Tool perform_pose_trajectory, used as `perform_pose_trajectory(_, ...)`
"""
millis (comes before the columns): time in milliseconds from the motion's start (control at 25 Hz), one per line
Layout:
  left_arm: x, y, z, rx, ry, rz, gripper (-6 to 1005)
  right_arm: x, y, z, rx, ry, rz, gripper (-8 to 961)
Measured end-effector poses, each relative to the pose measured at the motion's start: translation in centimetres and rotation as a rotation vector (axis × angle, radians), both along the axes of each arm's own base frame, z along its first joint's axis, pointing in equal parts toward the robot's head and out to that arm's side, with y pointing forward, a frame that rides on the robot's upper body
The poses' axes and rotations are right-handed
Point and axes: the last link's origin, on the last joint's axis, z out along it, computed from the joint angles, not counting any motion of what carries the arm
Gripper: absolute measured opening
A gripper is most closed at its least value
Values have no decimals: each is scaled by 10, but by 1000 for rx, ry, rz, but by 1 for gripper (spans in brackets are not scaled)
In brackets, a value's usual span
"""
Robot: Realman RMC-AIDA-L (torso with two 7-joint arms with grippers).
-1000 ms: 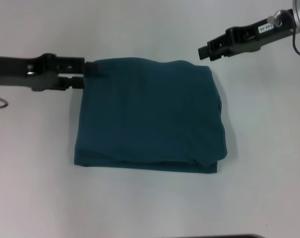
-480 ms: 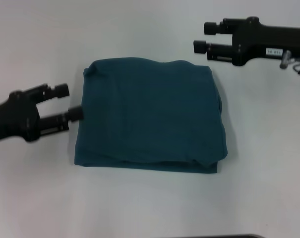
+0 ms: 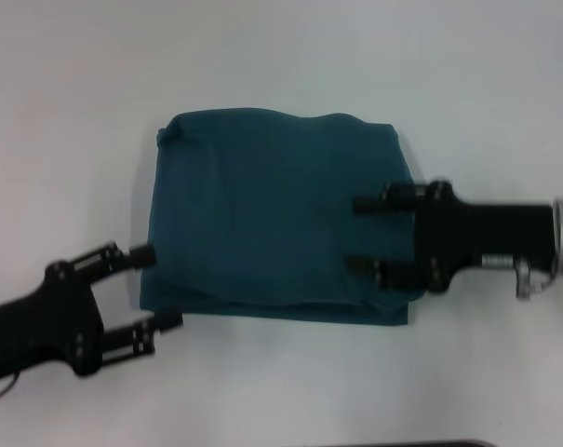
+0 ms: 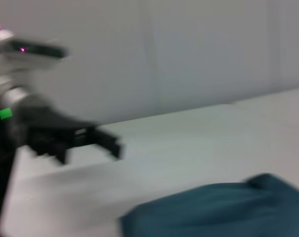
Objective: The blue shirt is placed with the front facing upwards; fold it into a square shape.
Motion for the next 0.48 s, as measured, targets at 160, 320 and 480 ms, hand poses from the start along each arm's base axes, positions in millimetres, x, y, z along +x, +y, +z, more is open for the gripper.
perform_pose_trajectory(160,-1,-19,-7,-69,-16,-19,803,3,-18,-2,22,55,59,709)
perform_pose_trajectory(320,-3,-28,-15,-95,8,-54,804,3,-16,-1,55,63,65,713)
perform_pose_trajectory(480,-1,-25,-22,-89,21,-77,801,-2,-11,-1,63,65,90,714)
